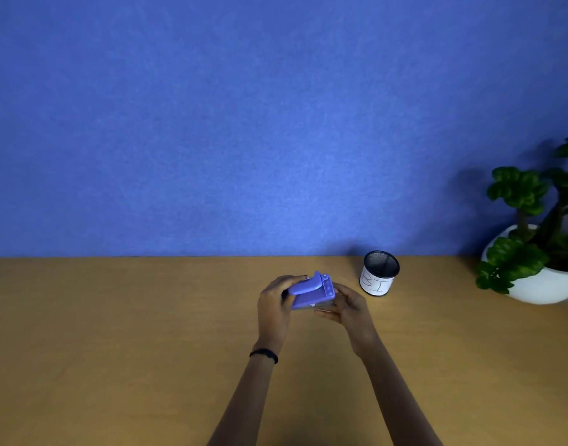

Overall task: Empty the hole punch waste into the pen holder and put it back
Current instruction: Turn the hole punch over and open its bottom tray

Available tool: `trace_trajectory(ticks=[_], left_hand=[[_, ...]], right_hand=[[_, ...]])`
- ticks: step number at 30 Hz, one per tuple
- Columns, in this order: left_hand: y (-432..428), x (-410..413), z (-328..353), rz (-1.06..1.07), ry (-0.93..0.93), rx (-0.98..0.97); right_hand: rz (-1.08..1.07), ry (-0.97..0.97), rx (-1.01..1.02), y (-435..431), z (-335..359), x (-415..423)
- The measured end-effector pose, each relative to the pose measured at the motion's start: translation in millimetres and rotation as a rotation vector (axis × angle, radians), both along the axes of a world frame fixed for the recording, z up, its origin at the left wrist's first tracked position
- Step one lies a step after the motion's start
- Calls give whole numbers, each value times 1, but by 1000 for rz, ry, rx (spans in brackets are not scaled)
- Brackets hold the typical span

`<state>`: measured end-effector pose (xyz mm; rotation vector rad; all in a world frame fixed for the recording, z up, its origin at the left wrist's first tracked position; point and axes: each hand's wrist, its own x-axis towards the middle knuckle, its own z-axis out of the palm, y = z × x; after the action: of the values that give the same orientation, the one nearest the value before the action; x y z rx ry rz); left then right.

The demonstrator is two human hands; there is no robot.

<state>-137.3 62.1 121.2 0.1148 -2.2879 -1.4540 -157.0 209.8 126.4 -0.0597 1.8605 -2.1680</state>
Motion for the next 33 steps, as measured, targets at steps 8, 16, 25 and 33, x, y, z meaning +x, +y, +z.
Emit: trace_trajectory(ticks=[8,16,25,33], left_hand=[[7,-4,-2,6,-8,194],[13,-12,-7,77,-27,432],[7,-13,-19,225,-80,549],[0,-21,-29,342,-115,573]], right_hand=[[-49,-15,41,2,-3,-4],[-85,-60,50,7,-14,-8],[-247,-120,33,19,-34,-18],[-554,-84,-12,56,-42,-46]])
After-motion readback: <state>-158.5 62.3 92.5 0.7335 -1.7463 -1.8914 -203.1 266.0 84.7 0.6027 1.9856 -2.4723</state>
